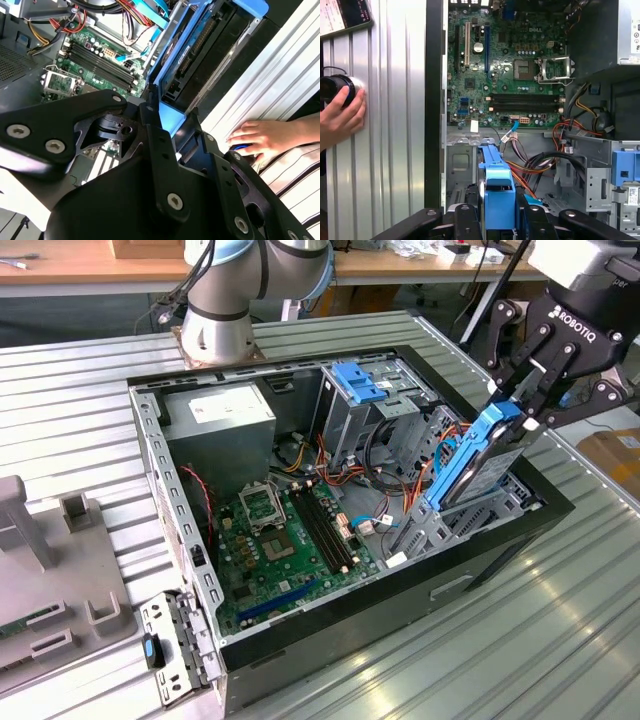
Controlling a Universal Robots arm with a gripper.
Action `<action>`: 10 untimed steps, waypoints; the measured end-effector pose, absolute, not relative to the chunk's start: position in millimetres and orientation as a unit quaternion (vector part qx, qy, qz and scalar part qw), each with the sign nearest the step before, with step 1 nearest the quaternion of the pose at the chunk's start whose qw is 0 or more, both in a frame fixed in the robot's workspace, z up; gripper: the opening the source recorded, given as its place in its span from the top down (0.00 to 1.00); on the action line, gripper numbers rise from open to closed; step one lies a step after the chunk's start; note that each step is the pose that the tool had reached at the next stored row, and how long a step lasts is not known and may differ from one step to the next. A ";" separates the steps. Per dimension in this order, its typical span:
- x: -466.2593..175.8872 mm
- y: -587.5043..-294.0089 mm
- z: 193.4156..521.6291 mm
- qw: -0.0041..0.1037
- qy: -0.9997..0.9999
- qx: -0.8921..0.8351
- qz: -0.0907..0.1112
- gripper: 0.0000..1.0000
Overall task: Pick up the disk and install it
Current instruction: 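Pick up the disk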
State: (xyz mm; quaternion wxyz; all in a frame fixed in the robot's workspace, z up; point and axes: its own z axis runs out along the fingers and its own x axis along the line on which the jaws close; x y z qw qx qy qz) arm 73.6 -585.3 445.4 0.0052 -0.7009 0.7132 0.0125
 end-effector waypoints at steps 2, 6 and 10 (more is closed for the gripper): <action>73.6 -586.8 437.7 0.005 0.713 -0.701 0.012 0.63; 73.6 -587.7 429.6 0.005 0.713 -0.701 0.012 0.63; 73.7 -588.4 425.0 0.005 0.713 -0.701 0.012 0.63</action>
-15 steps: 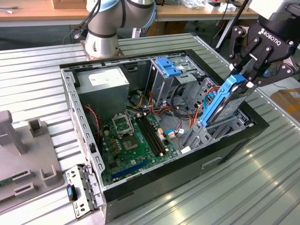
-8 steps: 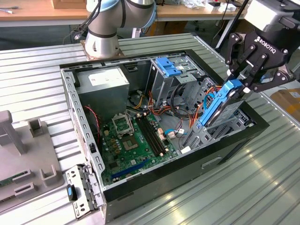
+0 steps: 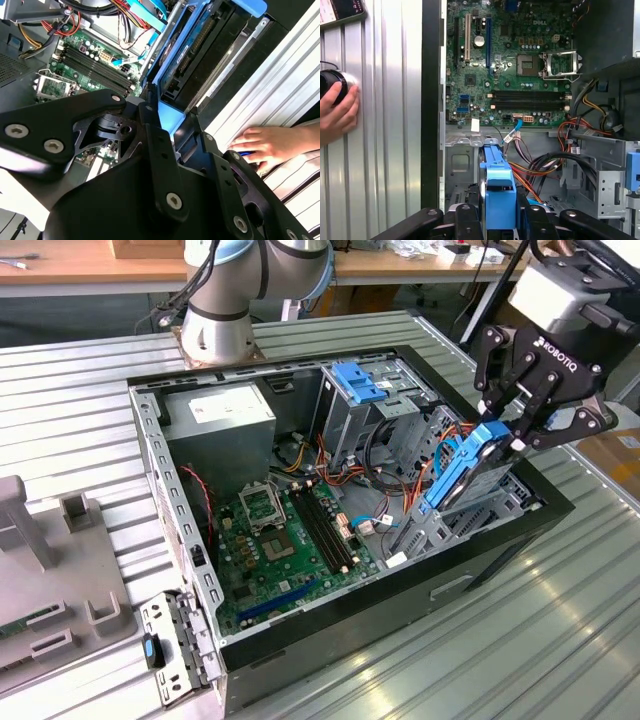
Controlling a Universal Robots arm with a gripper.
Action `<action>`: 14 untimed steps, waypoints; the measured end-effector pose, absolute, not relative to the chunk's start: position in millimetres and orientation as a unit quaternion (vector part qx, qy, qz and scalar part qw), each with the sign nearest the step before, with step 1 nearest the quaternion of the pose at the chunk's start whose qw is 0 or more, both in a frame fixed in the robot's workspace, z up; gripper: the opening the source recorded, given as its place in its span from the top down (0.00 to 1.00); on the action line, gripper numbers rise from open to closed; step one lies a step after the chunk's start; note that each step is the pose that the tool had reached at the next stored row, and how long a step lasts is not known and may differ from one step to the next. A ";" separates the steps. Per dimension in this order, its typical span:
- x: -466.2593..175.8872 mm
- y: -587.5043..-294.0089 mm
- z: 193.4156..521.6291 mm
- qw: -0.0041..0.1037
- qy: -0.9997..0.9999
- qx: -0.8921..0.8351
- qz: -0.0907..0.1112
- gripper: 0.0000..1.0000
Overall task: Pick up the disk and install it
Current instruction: 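Pick up the disk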
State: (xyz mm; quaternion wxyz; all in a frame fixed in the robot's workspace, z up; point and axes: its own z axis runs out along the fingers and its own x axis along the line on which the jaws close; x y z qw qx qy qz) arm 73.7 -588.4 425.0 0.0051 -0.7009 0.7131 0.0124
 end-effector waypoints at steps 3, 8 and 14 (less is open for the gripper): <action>73.6 -588.5 424.8 0.006 0.711 -0.703 0.013 0.63; 73.7 -588.4 424.4 0.006 0.705 -0.709 0.013 0.63; 73.7 -588.4 424.4 0.006 0.705 -0.709 0.013 0.56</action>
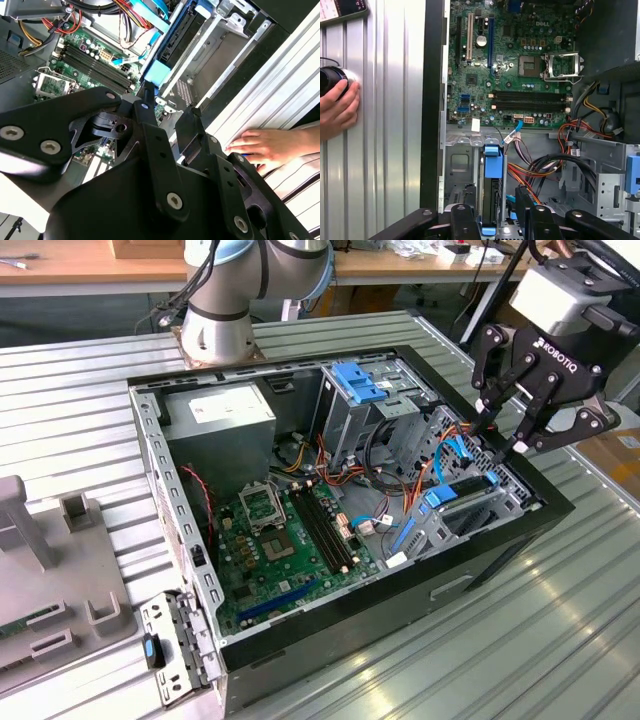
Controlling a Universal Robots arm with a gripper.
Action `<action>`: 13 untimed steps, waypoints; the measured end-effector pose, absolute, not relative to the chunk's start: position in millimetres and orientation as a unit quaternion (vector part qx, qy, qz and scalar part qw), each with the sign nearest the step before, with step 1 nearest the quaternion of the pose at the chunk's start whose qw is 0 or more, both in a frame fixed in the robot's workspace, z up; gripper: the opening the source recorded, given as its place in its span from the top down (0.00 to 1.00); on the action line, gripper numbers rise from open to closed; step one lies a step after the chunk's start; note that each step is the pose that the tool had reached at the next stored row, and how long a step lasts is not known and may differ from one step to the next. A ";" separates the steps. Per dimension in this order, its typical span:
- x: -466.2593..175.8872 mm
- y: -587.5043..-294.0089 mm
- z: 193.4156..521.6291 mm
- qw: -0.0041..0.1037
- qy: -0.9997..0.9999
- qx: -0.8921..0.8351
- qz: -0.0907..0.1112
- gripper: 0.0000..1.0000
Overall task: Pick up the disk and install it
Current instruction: 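Pick up the disk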
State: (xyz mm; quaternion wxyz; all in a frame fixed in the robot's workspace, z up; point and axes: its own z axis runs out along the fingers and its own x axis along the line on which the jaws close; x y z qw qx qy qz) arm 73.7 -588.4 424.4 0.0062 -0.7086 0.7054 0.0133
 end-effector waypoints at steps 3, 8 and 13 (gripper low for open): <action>73.7 -588.4 424.4 0.006 0.705 -0.709 0.013 0.56; 73.7 -588.4 424.3 0.006 0.705 -0.709 0.013 0.56; 73.7 -588.4 424.2 0.006 0.705 -0.709 0.013 0.56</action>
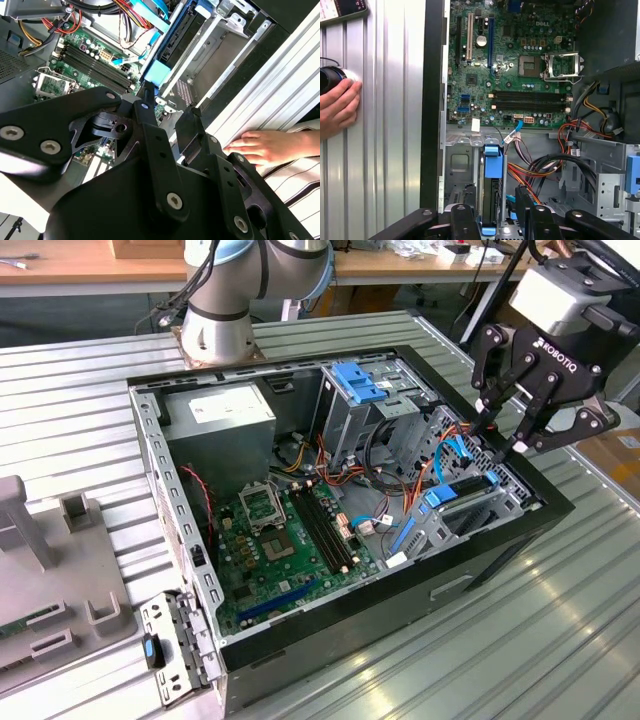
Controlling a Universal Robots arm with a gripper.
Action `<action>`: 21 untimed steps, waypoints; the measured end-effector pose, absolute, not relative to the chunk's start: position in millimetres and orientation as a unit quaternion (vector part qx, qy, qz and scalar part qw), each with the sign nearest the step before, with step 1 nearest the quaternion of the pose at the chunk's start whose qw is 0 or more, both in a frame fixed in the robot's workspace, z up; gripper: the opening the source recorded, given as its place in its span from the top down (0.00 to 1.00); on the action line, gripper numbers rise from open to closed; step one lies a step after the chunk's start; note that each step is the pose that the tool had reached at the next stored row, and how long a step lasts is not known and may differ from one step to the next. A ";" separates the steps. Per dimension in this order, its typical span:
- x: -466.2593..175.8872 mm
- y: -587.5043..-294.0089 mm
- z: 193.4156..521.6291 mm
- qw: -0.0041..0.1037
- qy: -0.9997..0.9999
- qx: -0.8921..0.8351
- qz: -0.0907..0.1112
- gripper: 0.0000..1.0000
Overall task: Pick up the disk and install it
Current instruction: 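Pick up the disk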
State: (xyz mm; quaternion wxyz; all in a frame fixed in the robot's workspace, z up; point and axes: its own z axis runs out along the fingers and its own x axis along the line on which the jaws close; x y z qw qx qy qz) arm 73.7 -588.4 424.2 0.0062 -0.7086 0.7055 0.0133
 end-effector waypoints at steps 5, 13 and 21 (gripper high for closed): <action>73.7 -588.4 424.2 0.006 0.705 -0.709 0.013 0.82; 83.2 -588.3 423.3 0.006 0.705 -0.709 0.013 0.89; 85.2 -588.2 405.5 0.006 0.705 -0.709 0.013 0.89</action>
